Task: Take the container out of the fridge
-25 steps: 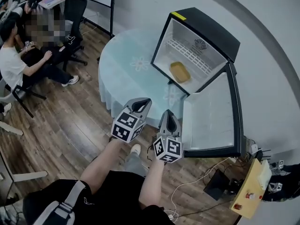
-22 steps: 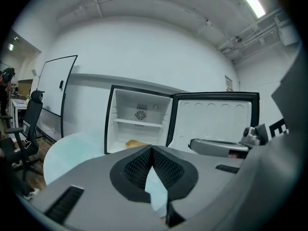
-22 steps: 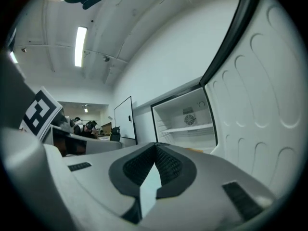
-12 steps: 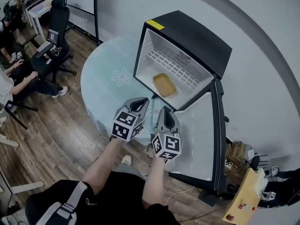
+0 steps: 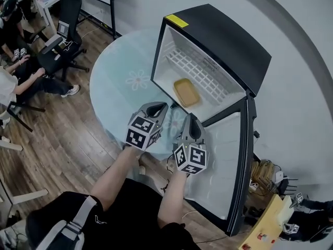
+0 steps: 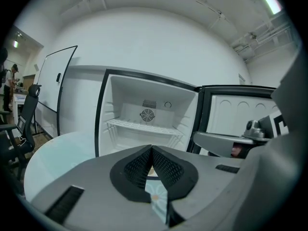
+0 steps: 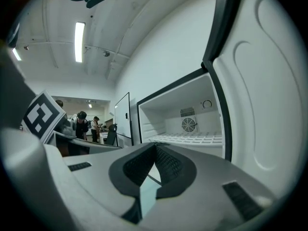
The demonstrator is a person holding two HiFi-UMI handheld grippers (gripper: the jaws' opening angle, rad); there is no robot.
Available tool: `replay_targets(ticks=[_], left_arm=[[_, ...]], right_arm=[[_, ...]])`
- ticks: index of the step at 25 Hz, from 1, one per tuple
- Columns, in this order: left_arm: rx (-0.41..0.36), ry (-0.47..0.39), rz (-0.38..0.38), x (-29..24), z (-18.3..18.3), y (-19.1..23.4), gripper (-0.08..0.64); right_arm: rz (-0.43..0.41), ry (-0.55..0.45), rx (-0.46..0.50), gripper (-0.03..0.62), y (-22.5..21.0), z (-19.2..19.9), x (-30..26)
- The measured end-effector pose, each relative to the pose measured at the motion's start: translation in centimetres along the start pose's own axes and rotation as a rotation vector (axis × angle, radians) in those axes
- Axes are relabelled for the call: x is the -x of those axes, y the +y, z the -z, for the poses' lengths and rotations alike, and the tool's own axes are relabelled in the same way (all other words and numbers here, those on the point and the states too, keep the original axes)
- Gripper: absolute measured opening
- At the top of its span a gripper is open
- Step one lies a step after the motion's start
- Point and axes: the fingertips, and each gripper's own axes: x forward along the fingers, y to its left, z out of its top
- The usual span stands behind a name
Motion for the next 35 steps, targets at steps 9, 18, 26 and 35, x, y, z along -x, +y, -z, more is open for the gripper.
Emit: replay_targets(ticks=[9,18,26,35], left_arm=[[0.009,0.077,-0.017,-6.3,1.8,3.0,-0.006],[0.003,0.144,-0.002,-10.9,3.8,7.1,-0.005],[-0.056,0.206,0.023,-14.7,5.1,8.7,0.009],[-0.185,0.311,0.104,-19.3,7.0,10.3,0.091]], right_arm=[[0.049,0.106,-0.026,0.003,-3.0,3.7,-4.8],[0.109,0.187,-0.047,0.004,-3.0,7.9,-10.2],[0.260,0.259,-0.093,0.086,-7.3,10.7,-12.3],[0.366,0.324,-0.149,0.094,-10.8,13.4,-14.0]])
